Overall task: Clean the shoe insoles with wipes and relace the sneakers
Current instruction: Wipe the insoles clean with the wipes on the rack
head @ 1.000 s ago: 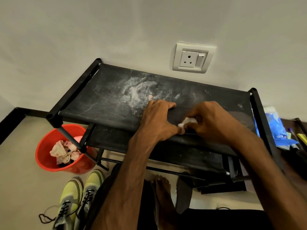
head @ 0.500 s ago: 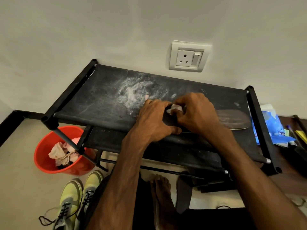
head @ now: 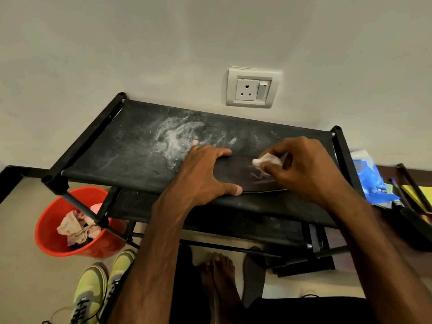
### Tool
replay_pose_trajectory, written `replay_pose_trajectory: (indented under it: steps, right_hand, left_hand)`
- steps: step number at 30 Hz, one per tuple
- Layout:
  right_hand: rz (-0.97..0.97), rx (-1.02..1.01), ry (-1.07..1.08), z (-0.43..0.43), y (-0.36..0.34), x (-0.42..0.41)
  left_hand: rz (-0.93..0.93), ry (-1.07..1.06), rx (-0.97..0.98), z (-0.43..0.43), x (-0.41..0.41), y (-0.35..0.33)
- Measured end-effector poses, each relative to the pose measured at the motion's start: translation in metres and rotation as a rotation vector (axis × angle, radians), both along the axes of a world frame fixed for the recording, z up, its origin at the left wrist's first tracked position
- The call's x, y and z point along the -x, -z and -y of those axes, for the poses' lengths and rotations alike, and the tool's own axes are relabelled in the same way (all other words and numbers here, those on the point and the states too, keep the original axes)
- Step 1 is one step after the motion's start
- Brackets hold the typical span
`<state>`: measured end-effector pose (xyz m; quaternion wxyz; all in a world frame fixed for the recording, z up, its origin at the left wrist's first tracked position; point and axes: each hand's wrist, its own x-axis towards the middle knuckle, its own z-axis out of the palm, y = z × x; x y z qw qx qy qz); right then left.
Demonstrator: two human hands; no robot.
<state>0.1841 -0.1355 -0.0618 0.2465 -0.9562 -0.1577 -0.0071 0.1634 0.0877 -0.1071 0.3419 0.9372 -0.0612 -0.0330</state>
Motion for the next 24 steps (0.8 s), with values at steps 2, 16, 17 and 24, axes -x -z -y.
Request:
replay_pose_trajectory:
  steps: [2, 16, 17, 24]
  right_hand:
    - [0.04, -0.068, 0.053, 0.003, 0.004, -0.002]
    - [0.061, -0.208, 0.086, 0.013, 0.021, -0.008]
    - [0.065, -0.211, 0.088, 0.013, 0.02, -0.007]
    - [0.03, -0.186, 0.062, 0.009, 0.022, -0.005]
  left_hand:
    - [0.008, 0.008, 0.004, -0.002, -0.001, 0.001]
    - [0.066, 0.102, -0.034, 0.021, -0.003, -0.005]
    - [0.054, 0.108, -0.029, 0.022, -0.006, -0.005]
    - [0.024, 0.17, -0.02, 0.022, -0.013, -0.009]
